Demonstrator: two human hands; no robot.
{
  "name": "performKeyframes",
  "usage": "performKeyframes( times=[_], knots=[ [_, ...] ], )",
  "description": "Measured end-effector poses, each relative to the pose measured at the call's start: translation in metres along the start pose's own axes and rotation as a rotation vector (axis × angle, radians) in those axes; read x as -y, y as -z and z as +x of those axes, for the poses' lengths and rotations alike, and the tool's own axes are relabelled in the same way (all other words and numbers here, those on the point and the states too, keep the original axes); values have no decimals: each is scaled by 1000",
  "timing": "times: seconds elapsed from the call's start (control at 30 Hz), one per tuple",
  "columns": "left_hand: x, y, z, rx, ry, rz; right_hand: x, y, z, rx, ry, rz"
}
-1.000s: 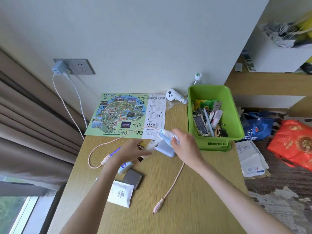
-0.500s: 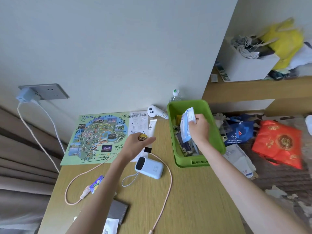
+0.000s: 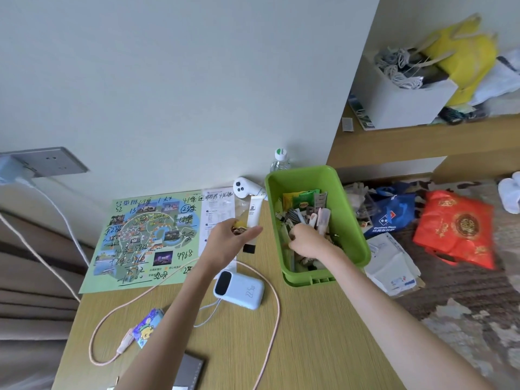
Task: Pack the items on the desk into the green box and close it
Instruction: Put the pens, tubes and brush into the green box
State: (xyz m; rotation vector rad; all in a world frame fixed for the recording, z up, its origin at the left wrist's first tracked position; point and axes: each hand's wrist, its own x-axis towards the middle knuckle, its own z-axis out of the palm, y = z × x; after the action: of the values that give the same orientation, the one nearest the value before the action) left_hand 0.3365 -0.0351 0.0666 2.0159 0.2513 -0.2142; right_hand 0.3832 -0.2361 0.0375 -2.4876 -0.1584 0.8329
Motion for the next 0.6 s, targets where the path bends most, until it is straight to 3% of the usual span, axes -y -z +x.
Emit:
performKeyframes(
  times=[0.07, 0.27, 0.33, 0.43, 0.6],
  knots=[
    [-10, -7, 3, 4, -38, 19, -9, 16, -8, -101, 74, 89],
    [-59, -45, 17, -52, -113, 310, -55, 53, -40, -824, 88, 1],
    [-74, -67, 21, -91, -113, 417, -67, 52, -45, -865, 65, -39],
    [-84, -104, 27, -95, -53, 451, -77, 41, -47, -769, 40, 18],
    [-70, -137, 37, 115, 56, 527, -91, 24, -47, -715, 38, 102]
  ],
)
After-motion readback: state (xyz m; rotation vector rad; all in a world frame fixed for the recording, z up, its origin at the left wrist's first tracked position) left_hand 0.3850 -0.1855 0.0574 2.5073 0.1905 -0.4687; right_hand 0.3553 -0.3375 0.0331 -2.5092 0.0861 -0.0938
